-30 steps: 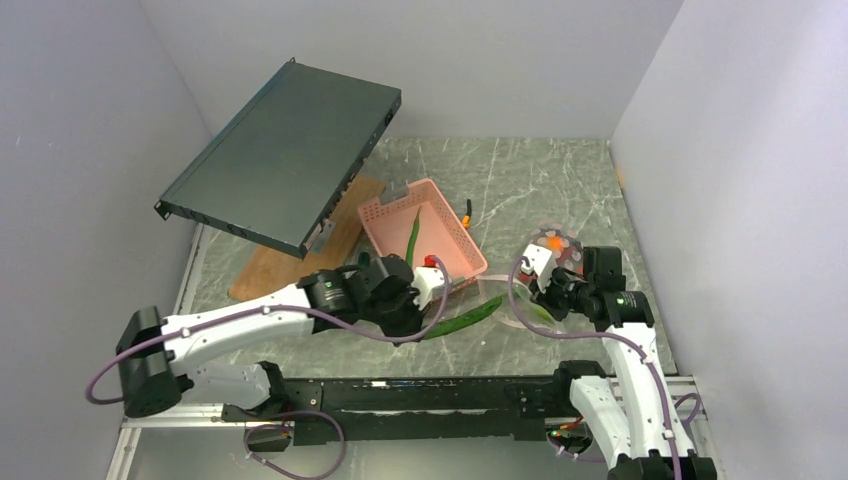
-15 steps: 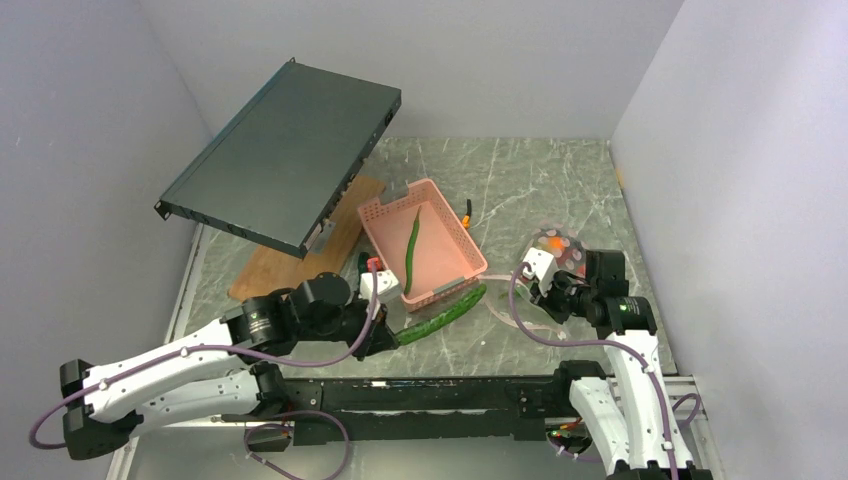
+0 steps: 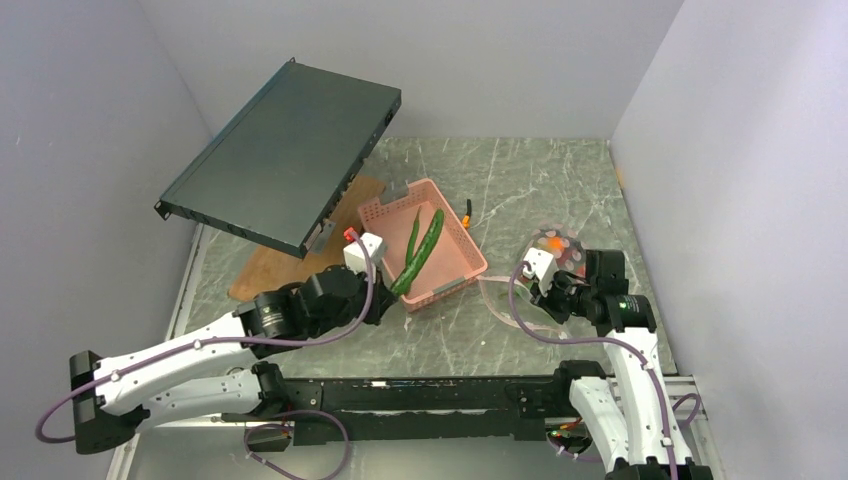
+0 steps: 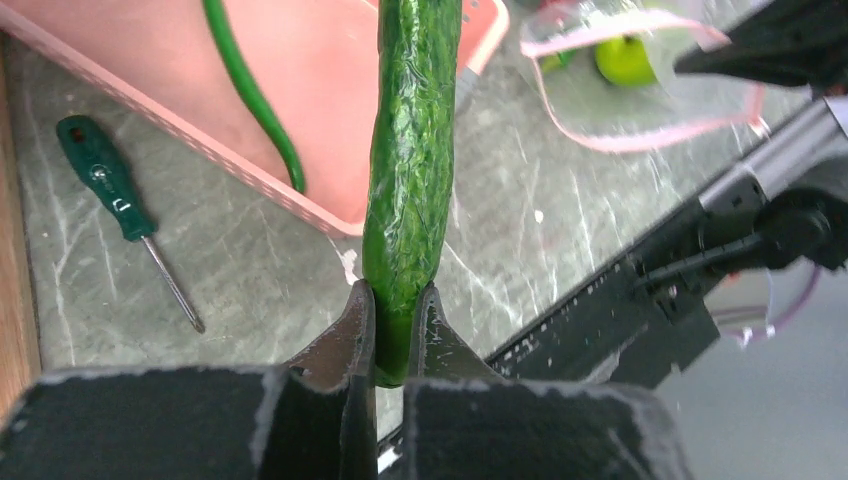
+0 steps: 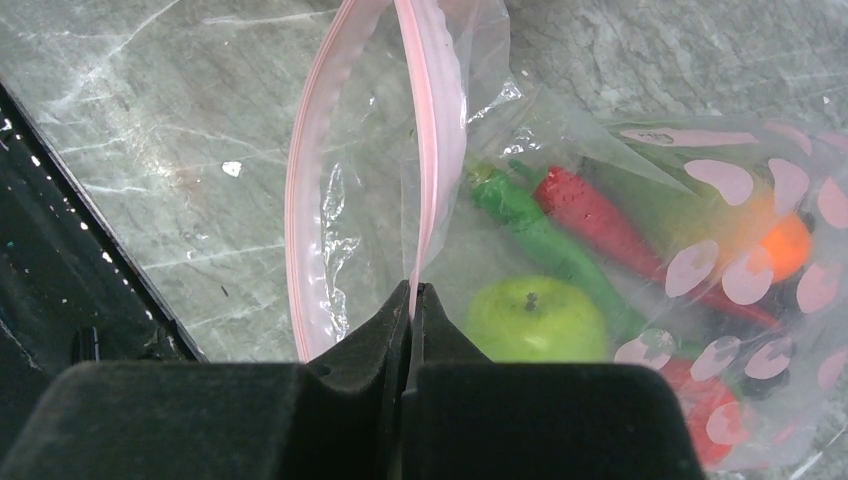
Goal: Open the zip-top bag and remove the fake food
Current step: Place the fake vegetable in the bin.
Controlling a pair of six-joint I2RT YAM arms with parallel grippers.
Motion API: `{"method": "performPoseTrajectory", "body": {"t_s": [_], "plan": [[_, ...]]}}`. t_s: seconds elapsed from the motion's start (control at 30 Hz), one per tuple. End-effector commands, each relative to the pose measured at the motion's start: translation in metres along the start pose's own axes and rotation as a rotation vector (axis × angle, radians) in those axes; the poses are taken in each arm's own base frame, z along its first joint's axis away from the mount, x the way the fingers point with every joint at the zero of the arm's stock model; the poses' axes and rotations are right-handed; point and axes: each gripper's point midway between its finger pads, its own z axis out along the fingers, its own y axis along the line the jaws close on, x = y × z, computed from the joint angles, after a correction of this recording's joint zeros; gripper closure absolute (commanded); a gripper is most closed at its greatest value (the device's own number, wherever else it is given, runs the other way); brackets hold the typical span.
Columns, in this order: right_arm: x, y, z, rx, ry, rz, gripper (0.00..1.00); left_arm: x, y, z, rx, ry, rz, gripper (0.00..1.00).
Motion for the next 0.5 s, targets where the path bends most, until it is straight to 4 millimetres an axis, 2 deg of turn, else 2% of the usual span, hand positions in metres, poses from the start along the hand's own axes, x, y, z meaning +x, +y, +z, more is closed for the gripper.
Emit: {"method": "performPoseTrajectory", "body": {"t_s": [0.0,0.23,0.47], "plan": [[-0.007,-0.003,0.0,0.0,-0.026,-0.004,1.0,-0.044,0.007,0.013,-0.136,-0.138,-0.112,1.0],[-0.006,-0.006,-0.001,0.015,-0.024,0.002,1.0,-0.045,0.029,0.043,-0.397,-0.077,-0.157,1.0],[-0.005,-0.007,0.0,0.013,-0.017,0.013,1.0,-0.036,0.03,0.087,-0.422,0.008,-0.142,1.0]]}}
